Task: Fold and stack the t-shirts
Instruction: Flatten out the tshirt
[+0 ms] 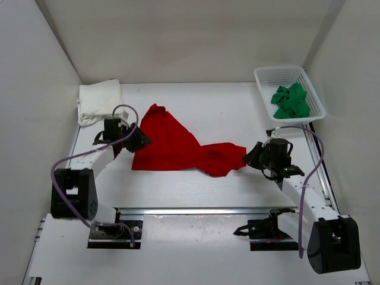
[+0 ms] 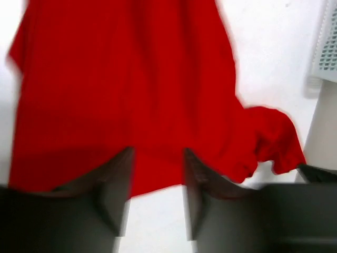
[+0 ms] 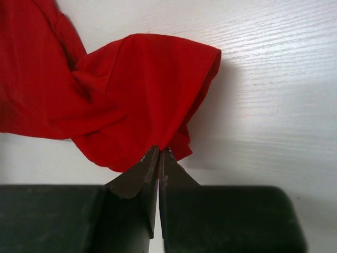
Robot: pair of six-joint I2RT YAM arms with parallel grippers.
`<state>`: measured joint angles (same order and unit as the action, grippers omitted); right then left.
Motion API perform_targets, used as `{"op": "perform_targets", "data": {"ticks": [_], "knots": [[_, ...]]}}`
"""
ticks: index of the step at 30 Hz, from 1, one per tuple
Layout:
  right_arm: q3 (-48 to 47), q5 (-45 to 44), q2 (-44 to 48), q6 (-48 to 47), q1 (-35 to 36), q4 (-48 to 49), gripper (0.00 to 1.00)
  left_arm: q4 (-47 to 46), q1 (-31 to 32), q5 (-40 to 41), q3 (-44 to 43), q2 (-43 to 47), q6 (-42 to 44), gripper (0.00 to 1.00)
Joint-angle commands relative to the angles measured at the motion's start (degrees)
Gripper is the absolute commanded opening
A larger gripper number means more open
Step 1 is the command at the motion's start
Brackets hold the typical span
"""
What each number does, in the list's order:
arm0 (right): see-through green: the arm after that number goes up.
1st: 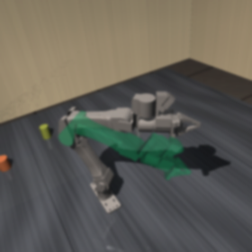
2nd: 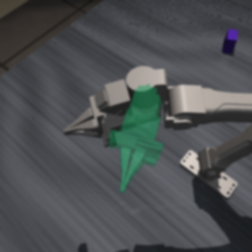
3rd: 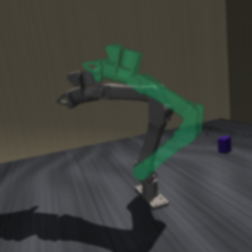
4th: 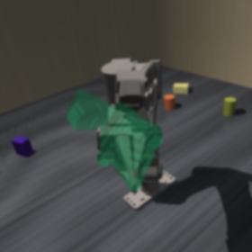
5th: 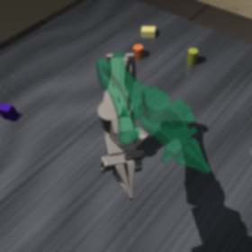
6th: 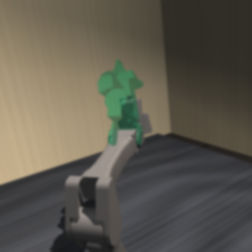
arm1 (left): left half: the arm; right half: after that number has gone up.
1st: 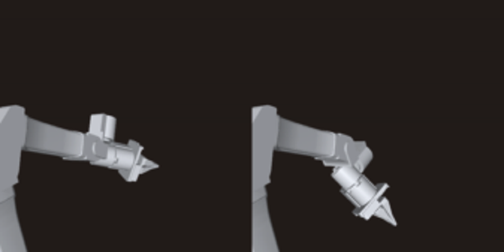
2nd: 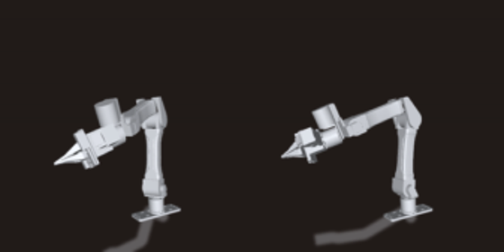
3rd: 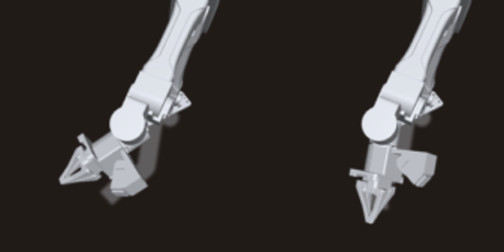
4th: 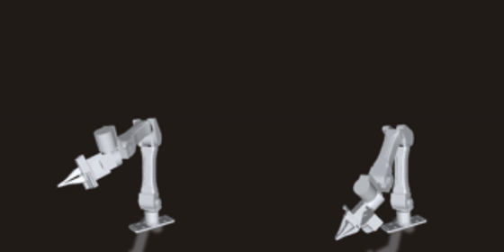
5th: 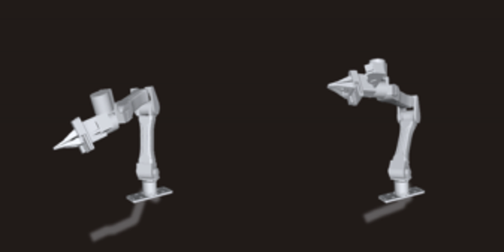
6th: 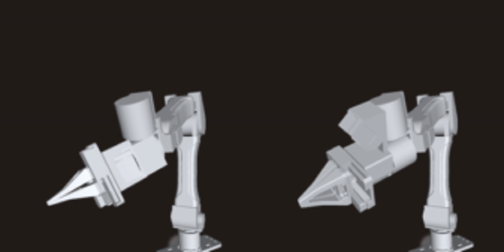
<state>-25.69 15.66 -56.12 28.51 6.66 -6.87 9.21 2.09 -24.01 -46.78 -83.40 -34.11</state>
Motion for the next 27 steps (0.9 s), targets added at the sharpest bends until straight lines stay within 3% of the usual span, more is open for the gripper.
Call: {"op": "perform_targets", "data": {"ticks": [1, 2, 4, 7, 11, 14, 17, 20, 22, 24, 26, 27], "knots": [[0.8, 0.9, 3.4, 0.7, -0.5, 5.6, 0.00, 0.4, -1.8, 0.8, 8.1, 8.9, 0.1, 0.47], [2.0, 0.9, 3.7, 0.8, -0.5, 5.6, 0.00, 1.6, -2.1, 3.6, 9.2, 10.3, 1.2, 0.33], [2.8, 0.7, 5.7, 1.5, 0.0, 6.3, 0.00, 5.7, -2.0, 8.9, 12.9, 14.8, 2.5, 0.27], [4.9, -0.5, 7.5, 1.8, 1.3, 6.4, 0.00, 9.4, -4.5, 13.4, 16.8, 18.8, 3.5, 0.26], [5.7, 1.3, 8.7, 1.5, 0.8, 6.2, 0.00, 10.6, -6.4, 14.2, 20.6, 24.0, 4.8, 0.34], [5.7, 0.2, 8.9, 1.0, 2.4, 5.8, 0.00, 8.4, -9.2, 8.8, 22.9, 28.9, 4.6, 0.32], [6.0, -1.2, 8.8, 1.1, 2.7, 5.6, 0.00, 6.6, -10.6, 4.2, 22.9, 32.7, 3.5, 0.16], [4.4, -3.0, 7.5, 1.3, 4.1, 4.3, 0.00, -0.8, -11.1, -6.2, 25.2, 35.8, 0.5, 0.20], [3.2, -5.1, 6.8, 1.2, 5.2, 3.2, 0.00, -1.8, -8.5, -7.2, 25.3, 34.9, 0.8, 0.23], [1.4, -9.0, 6.9, 0.5, 7.7, 1.5, 0.01, 4.6, -2.9, 1.0, 20.0, 33.8, 3.9, 0.13], [-1.5, -11.4, 6.0, -0.8, 10.0, -1.0, 0.03, 10.3, 6.0, 18.3, 15.4, 33.2, 4.8, 0.00], [-2.2, -12.0, 5.8, -1.4, 10.3, -1.2, 0.01, 12.3, 9.2, 22.6, 13.8, 33.5, 4.1, 0.00]]}}
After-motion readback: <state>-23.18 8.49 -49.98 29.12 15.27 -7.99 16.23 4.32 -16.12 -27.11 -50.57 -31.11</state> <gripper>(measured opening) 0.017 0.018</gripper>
